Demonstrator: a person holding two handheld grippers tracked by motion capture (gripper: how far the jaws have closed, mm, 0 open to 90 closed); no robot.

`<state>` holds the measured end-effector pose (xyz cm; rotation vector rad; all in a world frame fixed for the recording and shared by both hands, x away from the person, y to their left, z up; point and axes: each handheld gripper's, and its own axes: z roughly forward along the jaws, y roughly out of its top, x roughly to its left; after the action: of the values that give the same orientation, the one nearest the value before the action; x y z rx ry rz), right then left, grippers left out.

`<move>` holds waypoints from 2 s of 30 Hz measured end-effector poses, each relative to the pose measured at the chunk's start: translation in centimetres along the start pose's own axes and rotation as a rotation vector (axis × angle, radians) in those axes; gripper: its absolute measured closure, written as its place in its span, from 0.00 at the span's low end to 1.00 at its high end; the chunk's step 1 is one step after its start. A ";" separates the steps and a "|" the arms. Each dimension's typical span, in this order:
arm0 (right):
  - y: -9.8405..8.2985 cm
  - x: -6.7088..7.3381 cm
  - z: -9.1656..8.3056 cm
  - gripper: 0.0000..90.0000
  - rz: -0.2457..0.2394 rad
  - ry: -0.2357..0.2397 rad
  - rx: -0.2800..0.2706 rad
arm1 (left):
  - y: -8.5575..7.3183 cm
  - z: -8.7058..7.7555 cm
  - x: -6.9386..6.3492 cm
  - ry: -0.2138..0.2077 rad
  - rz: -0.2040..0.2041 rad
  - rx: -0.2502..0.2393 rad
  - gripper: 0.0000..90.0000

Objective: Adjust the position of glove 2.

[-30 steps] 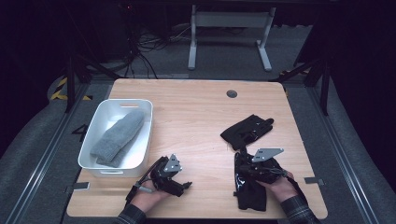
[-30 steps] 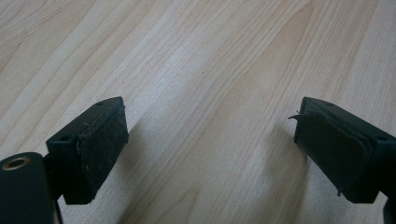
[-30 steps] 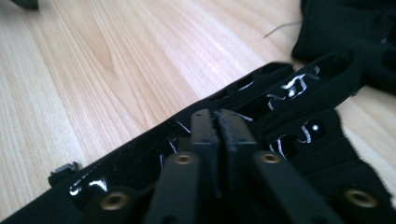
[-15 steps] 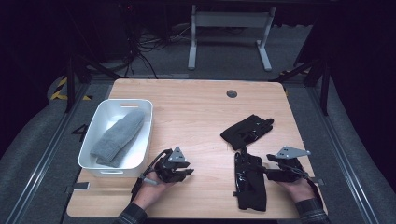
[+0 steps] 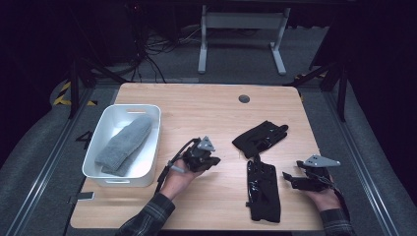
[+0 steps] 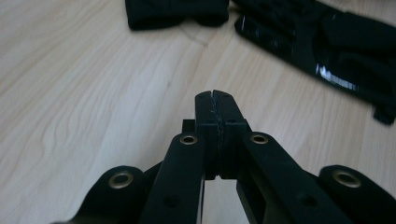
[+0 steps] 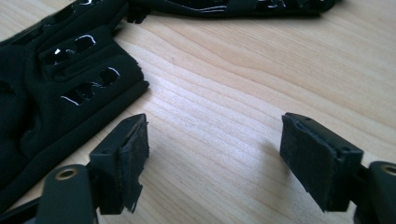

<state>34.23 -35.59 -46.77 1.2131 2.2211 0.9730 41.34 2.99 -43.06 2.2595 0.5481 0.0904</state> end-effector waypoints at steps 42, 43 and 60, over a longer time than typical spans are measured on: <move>0.0 -0.3 0.0 0.21 0.013 -0.007 0.008 | 2.6 6.1 3.7 0.046 -0.057 0.061 1.00; 0.0 -0.3 0.0 0.21 0.013 -0.007 0.008 | 2.3 5.9 3.6 0.043 -0.060 0.061 1.00; 0.0 -0.3 0.0 0.21 0.014 -0.008 0.008 | -1.1 2.3 1.3 0.026 -0.064 0.112 1.00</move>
<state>34.38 -35.81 -46.81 1.2349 2.2150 0.9640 42.66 2.58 -45.53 2.3496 0.6534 0.0580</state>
